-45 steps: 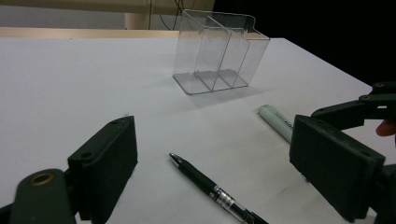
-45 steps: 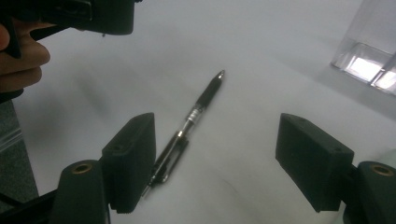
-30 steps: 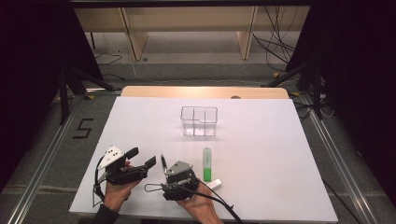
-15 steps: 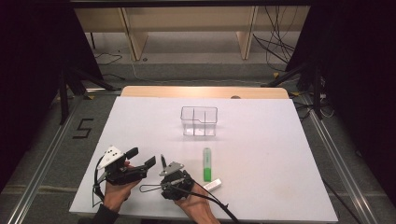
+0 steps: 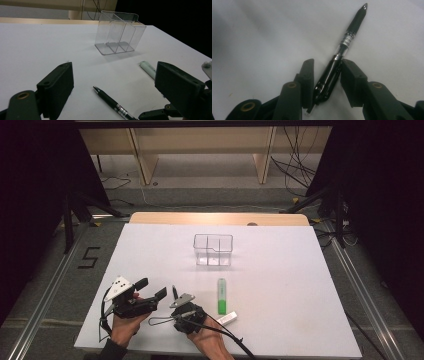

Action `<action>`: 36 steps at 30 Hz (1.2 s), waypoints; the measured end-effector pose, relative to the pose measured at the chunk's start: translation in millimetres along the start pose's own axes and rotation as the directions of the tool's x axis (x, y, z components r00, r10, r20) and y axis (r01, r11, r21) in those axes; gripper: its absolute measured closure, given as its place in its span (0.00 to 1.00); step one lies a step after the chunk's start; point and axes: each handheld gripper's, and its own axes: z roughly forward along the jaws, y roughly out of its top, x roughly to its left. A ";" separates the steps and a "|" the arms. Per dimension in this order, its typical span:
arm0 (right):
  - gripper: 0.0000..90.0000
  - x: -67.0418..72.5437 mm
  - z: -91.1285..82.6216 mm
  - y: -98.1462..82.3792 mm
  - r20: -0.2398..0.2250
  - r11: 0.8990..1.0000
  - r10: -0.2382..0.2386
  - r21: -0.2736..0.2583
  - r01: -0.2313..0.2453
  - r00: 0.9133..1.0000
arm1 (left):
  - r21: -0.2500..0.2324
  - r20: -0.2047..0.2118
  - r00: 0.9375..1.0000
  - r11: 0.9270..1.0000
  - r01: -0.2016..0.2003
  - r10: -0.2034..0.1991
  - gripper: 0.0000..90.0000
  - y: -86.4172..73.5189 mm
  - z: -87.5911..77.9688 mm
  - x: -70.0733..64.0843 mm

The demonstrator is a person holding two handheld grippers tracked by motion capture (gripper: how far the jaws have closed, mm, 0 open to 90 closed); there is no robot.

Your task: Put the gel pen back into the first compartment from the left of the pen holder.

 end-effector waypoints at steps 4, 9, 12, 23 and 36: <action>0.77 -2.0 0.1 0.6 0.006 1.000 0.024 0.000 -0.024 1.000 | -0.002 -0.001 1.000 1.000 -0.001 0.001 0.17 -0.1 0.0 -0.2; 0.82 -2.5 0.1 0.5 0.017 0.999 0.044 -0.002 -0.044 0.999 | -0.002 0.000 1.000 1.000 0.001 -0.001 0.17 -0.1 -0.1 -0.4; 0.83 -3.2 -0.1 0.6 0.017 0.999 0.055 0.002 -0.055 0.998 | -0.002 -0.001 1.000 1.000 0.001 -0.001 0.17 -0.1 -0.2 -0.4; 0.85 -8.3 -2.4 1.0 0.010 0.997 0.073 -0.011 -0.072 0.997 | -0.003 -0.002 1.000 1.000 0.003 -0.003 0.17 0.1 -0.5 0.0; 0.85 -27.7 -27.9 7.2 0.001 0.989 0.087 -0.116 -0.086 0.996 | -0.011 0.012 0.998 0.998 0.054 -0.054 0.17 0.6 -1.6 3.2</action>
